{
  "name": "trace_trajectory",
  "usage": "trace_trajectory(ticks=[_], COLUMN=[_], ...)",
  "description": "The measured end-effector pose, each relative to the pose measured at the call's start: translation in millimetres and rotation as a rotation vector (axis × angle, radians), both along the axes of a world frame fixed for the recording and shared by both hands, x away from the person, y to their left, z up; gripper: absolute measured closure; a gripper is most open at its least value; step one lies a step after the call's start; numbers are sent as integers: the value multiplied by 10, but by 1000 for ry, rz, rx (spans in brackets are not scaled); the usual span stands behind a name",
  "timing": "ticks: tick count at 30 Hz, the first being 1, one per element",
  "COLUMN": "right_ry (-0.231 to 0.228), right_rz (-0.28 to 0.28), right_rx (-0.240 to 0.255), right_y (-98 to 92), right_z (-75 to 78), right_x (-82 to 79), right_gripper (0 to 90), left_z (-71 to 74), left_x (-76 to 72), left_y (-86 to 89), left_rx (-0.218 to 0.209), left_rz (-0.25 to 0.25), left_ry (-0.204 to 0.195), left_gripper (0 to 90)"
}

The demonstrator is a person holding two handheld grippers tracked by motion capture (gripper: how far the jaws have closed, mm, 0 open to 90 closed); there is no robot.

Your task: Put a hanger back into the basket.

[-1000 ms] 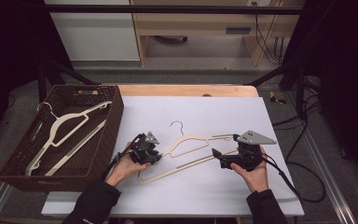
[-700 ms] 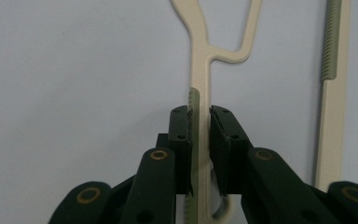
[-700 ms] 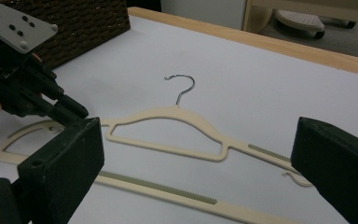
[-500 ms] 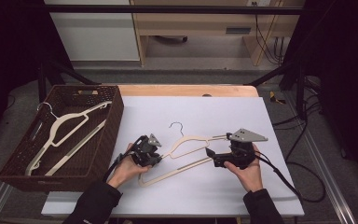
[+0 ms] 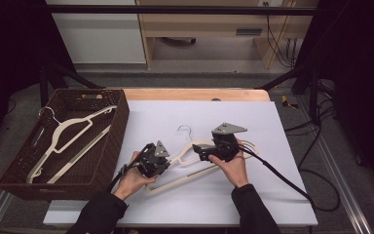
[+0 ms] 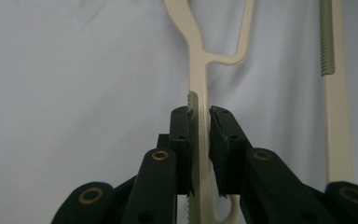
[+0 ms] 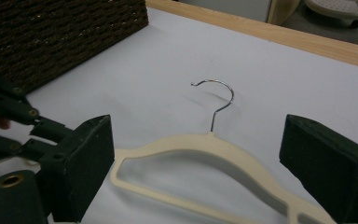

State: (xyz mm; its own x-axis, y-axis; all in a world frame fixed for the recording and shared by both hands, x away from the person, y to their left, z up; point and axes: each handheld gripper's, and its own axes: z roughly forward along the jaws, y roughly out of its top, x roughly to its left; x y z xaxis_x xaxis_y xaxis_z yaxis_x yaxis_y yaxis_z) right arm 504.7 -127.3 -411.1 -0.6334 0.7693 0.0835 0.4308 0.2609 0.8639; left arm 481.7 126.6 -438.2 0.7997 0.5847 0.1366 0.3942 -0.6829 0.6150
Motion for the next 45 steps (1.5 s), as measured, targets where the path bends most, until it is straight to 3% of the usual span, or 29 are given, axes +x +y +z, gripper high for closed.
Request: trace_trajectory(ticks=[8, 16, 20, 34, 37, 42, 45], right_ry=[55, 108, 122, 211, 265, 286, 300], right_rz=[-40, -69, -70, -62, -71, -48, -45], right_rx=[-22, -70, -104, -132, -118, -115, -110], right_y=[201, 330, 389, 451, 462, 451, 451], right_z=[-85, -235, -322, -495, -498, -495, -482], right_x=[341, 604, 672, 836, 843, 846, 830], right_gripper=[198, 347, 410, 629, 696, 845, 869], left_z=[105, 172, 200, 188, 187, 170, 154], left_x=[-74, -115, -144, -160, -169, -187, -202], left_y=[-7, -8, -21, -40, -48, -71, -81], left_rx=[3, -3, -1, 7, 12, 12, 6], left_rz=[2, 0, -3, -9, -12, -23, -26], left_ry=[-40, -62, -76, -73, -70, -64, -68], left_gripper=[797, 798, 798, 798, 798, 799, 799])
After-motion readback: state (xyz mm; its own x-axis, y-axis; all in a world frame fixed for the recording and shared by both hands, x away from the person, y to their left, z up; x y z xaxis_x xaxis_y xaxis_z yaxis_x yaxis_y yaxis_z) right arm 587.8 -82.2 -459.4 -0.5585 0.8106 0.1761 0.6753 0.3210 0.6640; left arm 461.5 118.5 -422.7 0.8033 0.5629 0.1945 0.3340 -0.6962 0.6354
